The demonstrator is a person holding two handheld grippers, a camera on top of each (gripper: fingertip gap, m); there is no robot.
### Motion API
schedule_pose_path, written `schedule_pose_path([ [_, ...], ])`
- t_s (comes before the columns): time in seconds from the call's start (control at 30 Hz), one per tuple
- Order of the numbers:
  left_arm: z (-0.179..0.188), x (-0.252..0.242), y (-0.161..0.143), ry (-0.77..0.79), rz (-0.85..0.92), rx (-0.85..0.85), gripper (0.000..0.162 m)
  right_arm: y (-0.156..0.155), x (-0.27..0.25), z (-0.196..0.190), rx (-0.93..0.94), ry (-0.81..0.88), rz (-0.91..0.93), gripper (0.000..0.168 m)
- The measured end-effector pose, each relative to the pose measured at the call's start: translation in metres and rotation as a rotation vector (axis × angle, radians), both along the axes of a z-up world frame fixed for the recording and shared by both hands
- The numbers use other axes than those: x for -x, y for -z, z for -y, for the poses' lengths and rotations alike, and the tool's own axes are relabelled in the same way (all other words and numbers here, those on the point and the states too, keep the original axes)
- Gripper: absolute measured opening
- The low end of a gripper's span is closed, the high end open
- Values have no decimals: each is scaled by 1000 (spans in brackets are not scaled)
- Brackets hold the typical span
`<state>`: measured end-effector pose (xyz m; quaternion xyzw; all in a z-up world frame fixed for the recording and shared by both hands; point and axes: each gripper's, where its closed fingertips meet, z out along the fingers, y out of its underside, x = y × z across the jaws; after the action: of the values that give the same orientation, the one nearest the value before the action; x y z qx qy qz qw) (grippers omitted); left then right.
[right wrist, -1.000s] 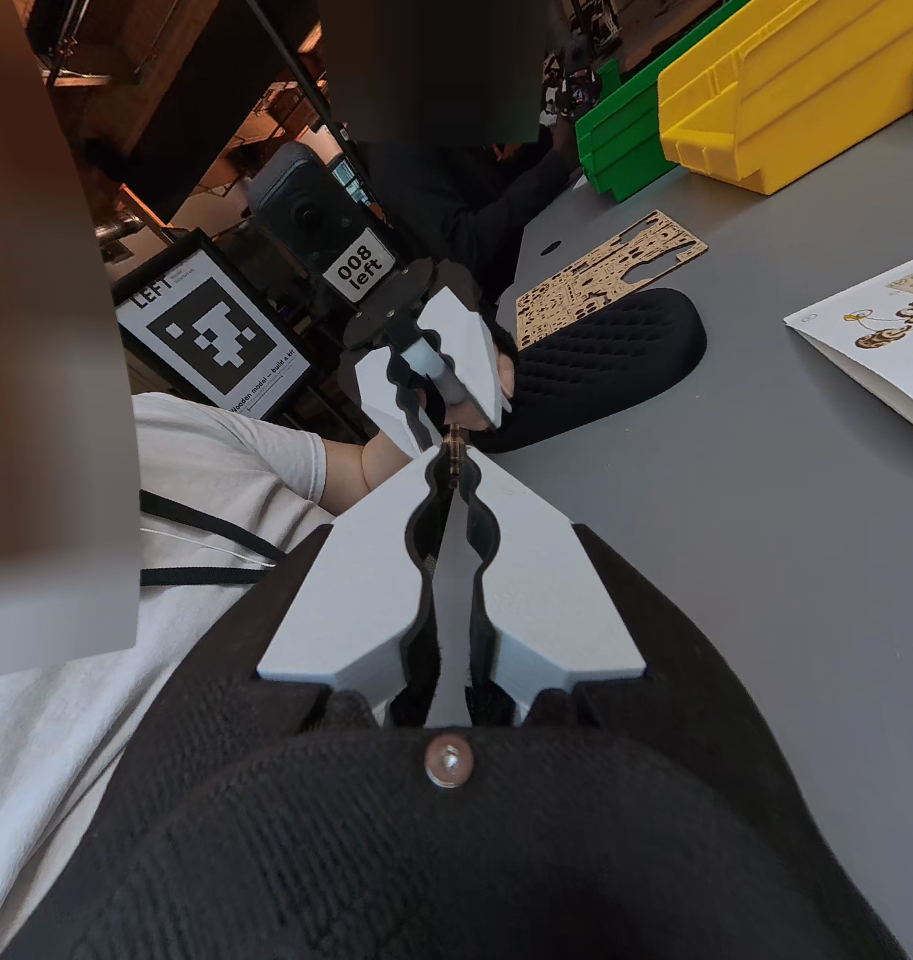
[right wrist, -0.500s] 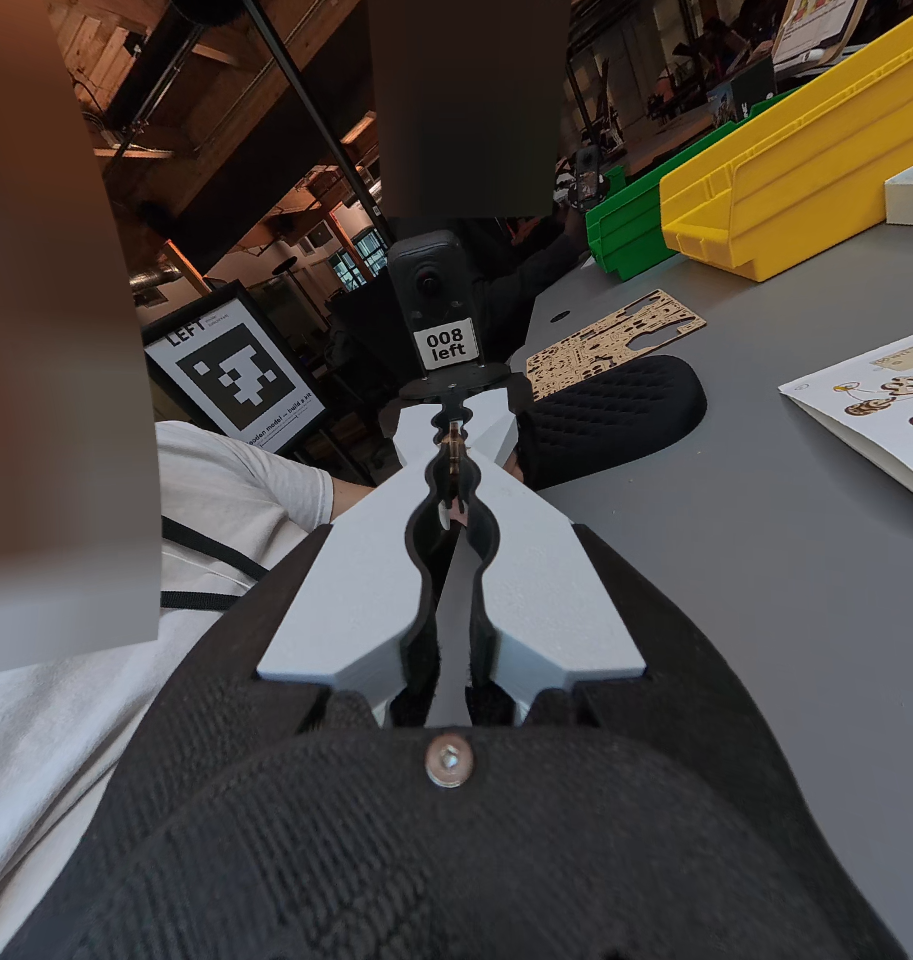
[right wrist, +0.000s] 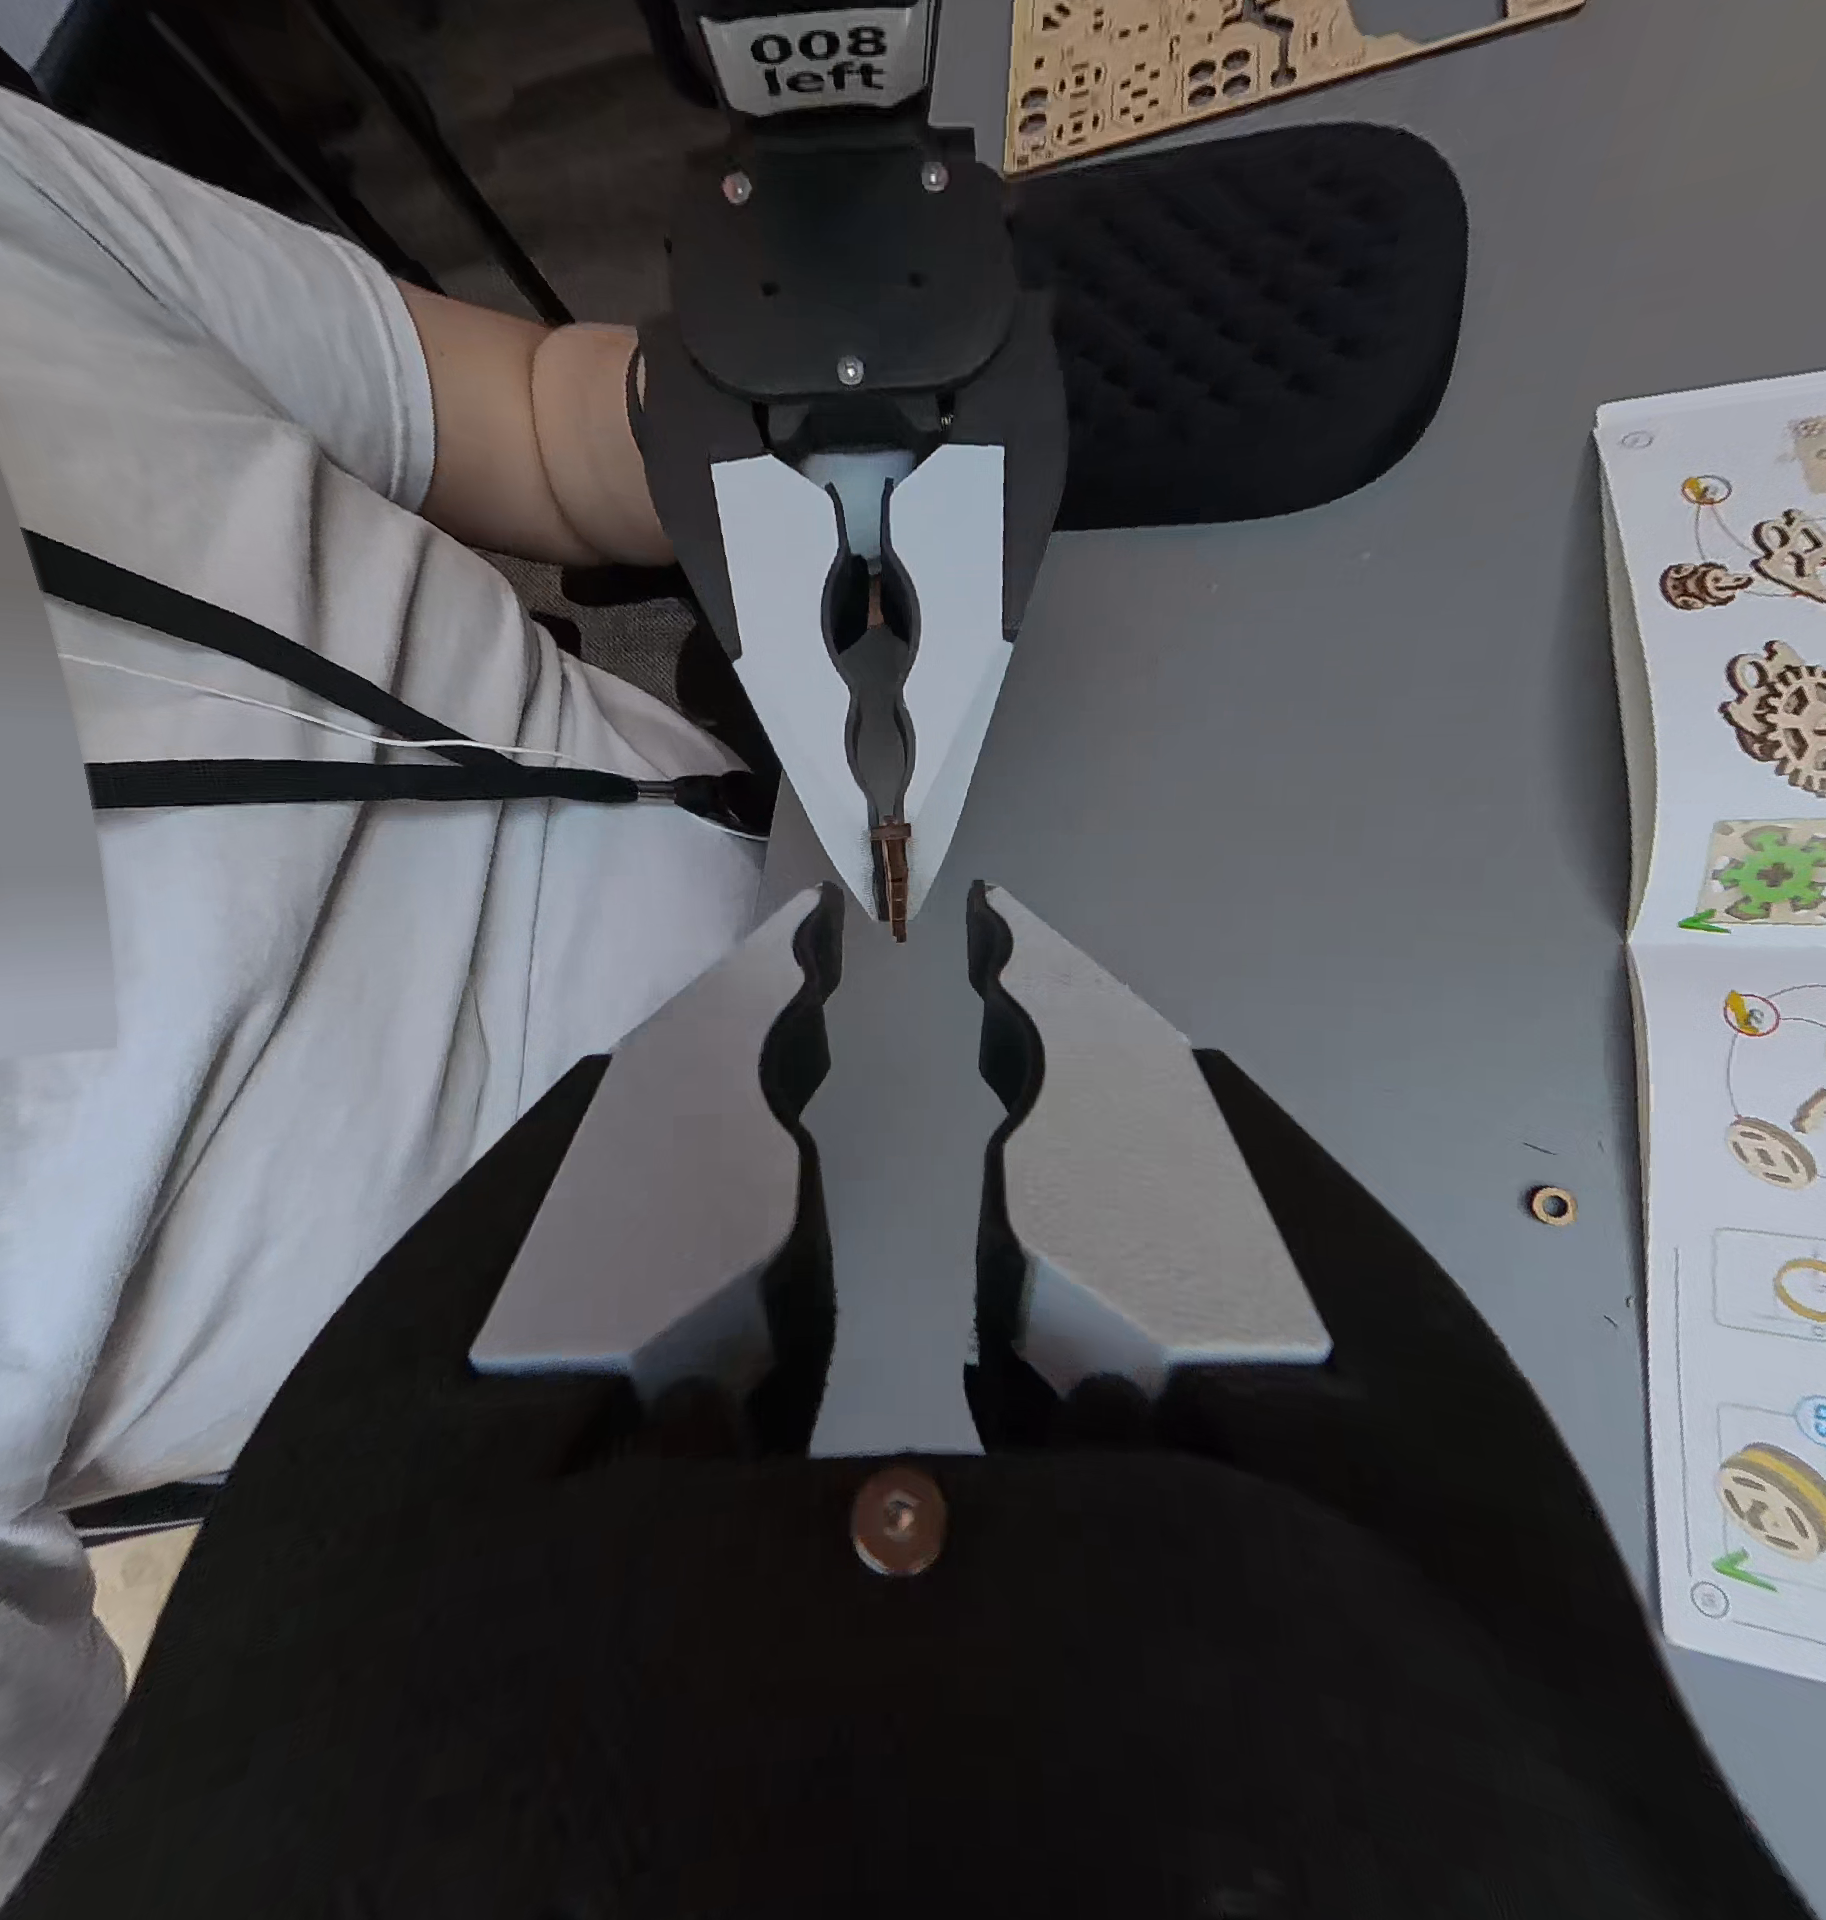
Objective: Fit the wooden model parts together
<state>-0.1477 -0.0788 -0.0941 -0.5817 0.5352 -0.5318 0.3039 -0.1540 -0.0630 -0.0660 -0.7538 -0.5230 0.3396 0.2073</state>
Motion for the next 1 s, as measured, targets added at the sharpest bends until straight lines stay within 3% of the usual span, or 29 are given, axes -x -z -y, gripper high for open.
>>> schedule_pose_path([
  [0.2, -1, 0, 2, 5, -11, 24, 0, 22, 9, 3, 21, -59, 150, 20],
  [0.33, 0, 1, 6, 15, -30, 6, 0, 27, 14, 9, 62, -107, 147, 1],
  [0.8, -1, -1, -1, 7, 17, -2, 0, 21, 9, 7, 138, -52, 40, 0],
  [1.0, -6, 5, 4, 0, -24, 16, 0, 45, -39, -30, 129, 129, 144, 0],
])
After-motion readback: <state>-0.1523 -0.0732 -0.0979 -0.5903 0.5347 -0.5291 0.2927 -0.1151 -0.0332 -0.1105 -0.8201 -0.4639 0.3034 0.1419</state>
